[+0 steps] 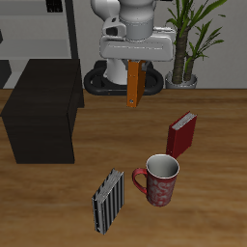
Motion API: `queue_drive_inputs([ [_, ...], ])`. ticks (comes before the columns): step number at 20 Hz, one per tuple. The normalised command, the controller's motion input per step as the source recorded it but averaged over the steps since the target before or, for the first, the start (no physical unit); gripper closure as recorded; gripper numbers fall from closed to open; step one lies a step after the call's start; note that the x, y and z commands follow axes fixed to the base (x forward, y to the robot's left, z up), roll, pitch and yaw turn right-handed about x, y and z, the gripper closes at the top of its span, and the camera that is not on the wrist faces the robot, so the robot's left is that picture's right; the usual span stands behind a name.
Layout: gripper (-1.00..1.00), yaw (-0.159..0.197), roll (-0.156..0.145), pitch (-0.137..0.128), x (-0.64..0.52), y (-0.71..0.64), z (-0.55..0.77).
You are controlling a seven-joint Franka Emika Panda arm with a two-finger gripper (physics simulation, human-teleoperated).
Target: Place the orange book flat on top of the shelf
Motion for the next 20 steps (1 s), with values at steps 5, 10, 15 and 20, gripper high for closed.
queue_drive_inputs([
  [5, 1.00, 0.047, -0.125, -0.015, -0.03, -0.59, -0.04],
  [10, 1.00, 0.042, -0.105, -0.023, -0.07, -0.41, 0.18],
  [15, 1.00, 0.090, -0.108, -0.031, -0.11, -0.36, 0.13],
  [20, 1.00, 0.072, -0.086, -0.029, -0.15, -0.34, 0.14],
])
